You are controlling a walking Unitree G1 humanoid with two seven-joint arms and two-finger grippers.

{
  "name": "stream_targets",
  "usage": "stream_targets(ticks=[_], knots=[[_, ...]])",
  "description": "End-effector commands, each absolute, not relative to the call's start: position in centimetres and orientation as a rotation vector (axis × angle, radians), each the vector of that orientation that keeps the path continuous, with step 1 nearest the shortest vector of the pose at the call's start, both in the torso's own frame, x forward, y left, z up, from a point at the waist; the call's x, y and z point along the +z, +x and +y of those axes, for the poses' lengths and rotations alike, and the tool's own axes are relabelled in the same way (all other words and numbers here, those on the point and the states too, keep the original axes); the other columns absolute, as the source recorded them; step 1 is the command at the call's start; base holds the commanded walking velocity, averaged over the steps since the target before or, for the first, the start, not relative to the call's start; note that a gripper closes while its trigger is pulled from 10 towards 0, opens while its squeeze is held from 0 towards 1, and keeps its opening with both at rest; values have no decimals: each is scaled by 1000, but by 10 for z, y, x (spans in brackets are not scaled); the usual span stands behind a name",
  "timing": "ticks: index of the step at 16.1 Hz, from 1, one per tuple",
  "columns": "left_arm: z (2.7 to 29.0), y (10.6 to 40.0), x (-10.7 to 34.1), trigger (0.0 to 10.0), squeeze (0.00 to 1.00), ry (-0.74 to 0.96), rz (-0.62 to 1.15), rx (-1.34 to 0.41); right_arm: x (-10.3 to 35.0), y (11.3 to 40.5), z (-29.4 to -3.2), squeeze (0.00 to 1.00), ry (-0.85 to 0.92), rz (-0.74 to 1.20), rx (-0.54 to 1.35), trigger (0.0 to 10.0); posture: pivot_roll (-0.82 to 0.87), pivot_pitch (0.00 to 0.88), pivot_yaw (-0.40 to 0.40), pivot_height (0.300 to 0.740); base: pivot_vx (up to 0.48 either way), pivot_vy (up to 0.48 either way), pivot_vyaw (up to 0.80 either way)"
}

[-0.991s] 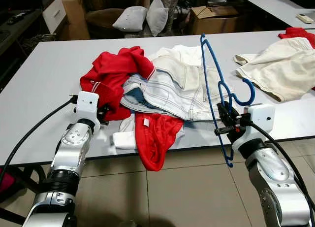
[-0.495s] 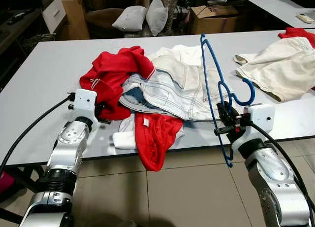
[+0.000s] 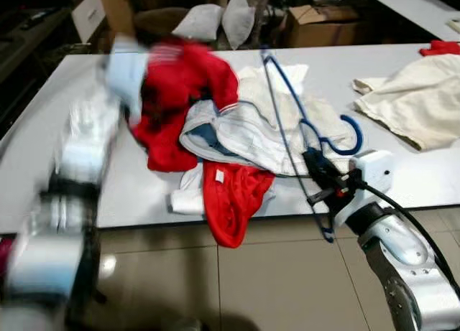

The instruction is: Hang hanger

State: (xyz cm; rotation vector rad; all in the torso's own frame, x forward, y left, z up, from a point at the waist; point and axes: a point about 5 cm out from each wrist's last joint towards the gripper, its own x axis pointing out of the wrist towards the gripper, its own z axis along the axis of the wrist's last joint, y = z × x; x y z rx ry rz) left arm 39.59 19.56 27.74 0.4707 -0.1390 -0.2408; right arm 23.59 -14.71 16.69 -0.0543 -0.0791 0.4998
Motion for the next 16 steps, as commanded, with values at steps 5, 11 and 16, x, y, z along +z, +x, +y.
stream_targets(ticks=[5, 11, 16], knots=[[180, 398, 319, 0, 0, 880, -235, -295, 175, 224, -123, 0, -12, -96, 686, 10000, 24, 0, 75, 740, 0, 0, 0], [168, 396, 330, 0, 0, 846, -286, -352, 159, 217, -116, 0, -72, 46, 808, 10000, 22, 0, 64, 740, 0, 0, 0], [151, 379, 344, 0, 0, 776, -318, -531, 150, 264, -134, 0, -244, 157, 657, 10000, 17, 0, 67, 740, 0, 0, 0]])
